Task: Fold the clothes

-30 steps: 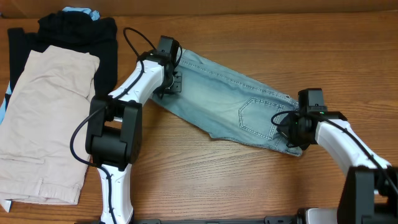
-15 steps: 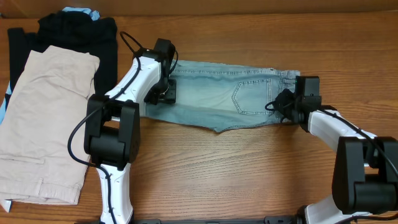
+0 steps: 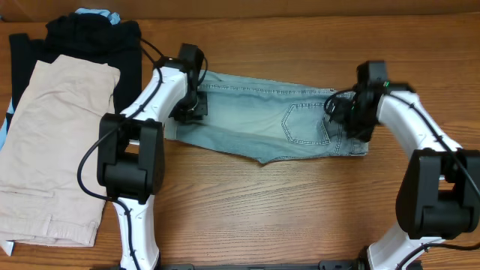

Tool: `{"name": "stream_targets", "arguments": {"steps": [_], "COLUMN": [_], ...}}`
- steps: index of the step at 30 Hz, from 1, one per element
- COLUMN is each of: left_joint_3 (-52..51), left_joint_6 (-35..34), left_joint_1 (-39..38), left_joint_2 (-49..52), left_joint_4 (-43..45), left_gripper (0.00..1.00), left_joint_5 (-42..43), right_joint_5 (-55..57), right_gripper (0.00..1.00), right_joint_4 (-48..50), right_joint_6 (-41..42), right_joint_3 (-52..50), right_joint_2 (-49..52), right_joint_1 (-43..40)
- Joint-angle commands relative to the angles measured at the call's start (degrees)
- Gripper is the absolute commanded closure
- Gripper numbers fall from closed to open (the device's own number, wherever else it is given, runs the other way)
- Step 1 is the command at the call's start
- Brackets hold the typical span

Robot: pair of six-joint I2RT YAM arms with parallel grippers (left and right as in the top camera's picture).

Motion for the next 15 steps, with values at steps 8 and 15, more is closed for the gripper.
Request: {"name": "stream_targets", "arguments": {"steps": [8, 15], "left_joint_3": [1.44, 1.44], "left_joint_6": [-0.09, 1.92], "left_joint_1": [4.28, 4.00], "left_joint_2": [0.61, 0.74], "left_joint_4": [5.66, 9.18], "left_gripper": [0.96, 0.96], "left_joint_5": [5.29, 8.24], "right_joint_5": [4.68, 4.02], "right_gripper": [0.02, 0.02], "right_joint_4": [-3.82, -0.20], "right_joint_6": [-3.80, -5.25], "right_joint_3": [7.63, 1.81], "right_joint_2": [0.02, 0.02], "right_joint_1": [-6.36, -9.07]}}
